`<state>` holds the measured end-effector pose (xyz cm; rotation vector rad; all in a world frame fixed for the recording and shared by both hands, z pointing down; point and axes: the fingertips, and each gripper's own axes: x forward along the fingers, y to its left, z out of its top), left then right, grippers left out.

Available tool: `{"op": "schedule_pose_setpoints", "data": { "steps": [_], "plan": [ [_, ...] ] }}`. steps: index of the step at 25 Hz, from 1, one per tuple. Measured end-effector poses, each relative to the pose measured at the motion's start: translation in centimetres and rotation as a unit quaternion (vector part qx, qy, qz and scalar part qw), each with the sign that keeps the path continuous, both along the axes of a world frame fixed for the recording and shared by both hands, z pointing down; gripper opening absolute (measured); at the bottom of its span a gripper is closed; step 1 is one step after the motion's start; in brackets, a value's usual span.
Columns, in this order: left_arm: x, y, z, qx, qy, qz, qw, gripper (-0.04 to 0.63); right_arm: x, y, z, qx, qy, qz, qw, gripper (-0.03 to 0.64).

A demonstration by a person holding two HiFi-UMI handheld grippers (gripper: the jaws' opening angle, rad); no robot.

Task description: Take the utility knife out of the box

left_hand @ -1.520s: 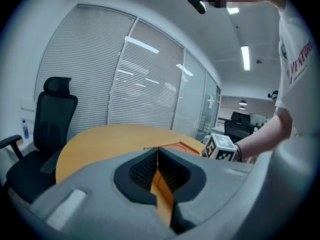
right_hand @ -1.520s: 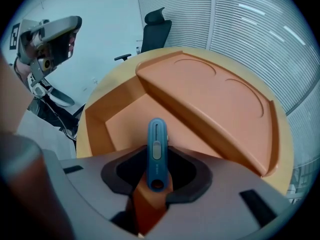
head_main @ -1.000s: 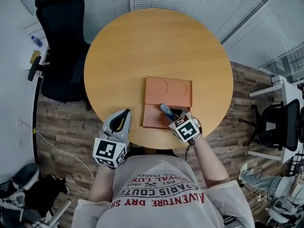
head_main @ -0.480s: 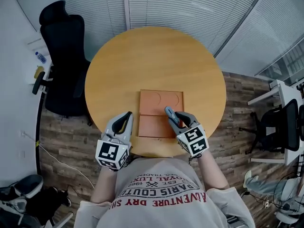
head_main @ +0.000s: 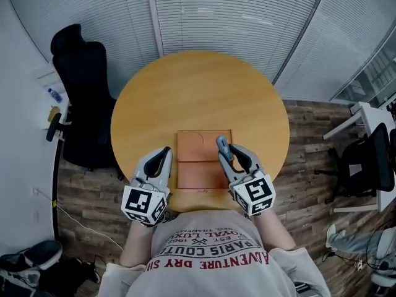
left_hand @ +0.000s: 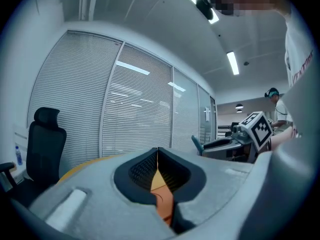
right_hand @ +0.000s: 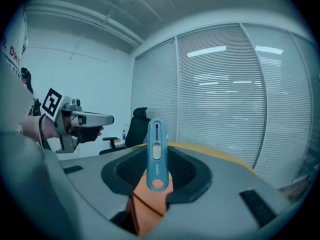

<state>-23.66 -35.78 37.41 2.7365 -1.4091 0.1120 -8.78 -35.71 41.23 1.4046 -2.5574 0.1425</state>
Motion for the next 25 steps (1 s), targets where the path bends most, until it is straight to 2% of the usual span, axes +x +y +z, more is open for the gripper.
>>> {"op": "schedule_pose_setpoints", "data": {
  "steps": [4,7,10,25],
  "plan": [
    [0.5,-0.4,-0.5,0.005,-0.004,0.006,1.0000,0.011,0.9,-0.3,-1.4,0.030,-0.023,0.030,0.999,0.133],
    [1.1,-0.4,-0.3,0.003,-0.011,0.011,0.9999,0.011,2.1,-0.6,-1.7,0.031,-0.044,0.058,0.997,0.133],
    [1.8,-0.8,-0.3,0.004,-0.014,0.013,0.9998,0.011,2.9,-1.0,-1.6,0.032,-0.044,0.071,0.996,0.133],
    [4.0,-1.5,-0.3,0.004,-0.019,0.019,0.9996,0.011,3.8,-1.0,-1.3,0.026,-0.046,0.054,0.997,0.132]
  ]
}}
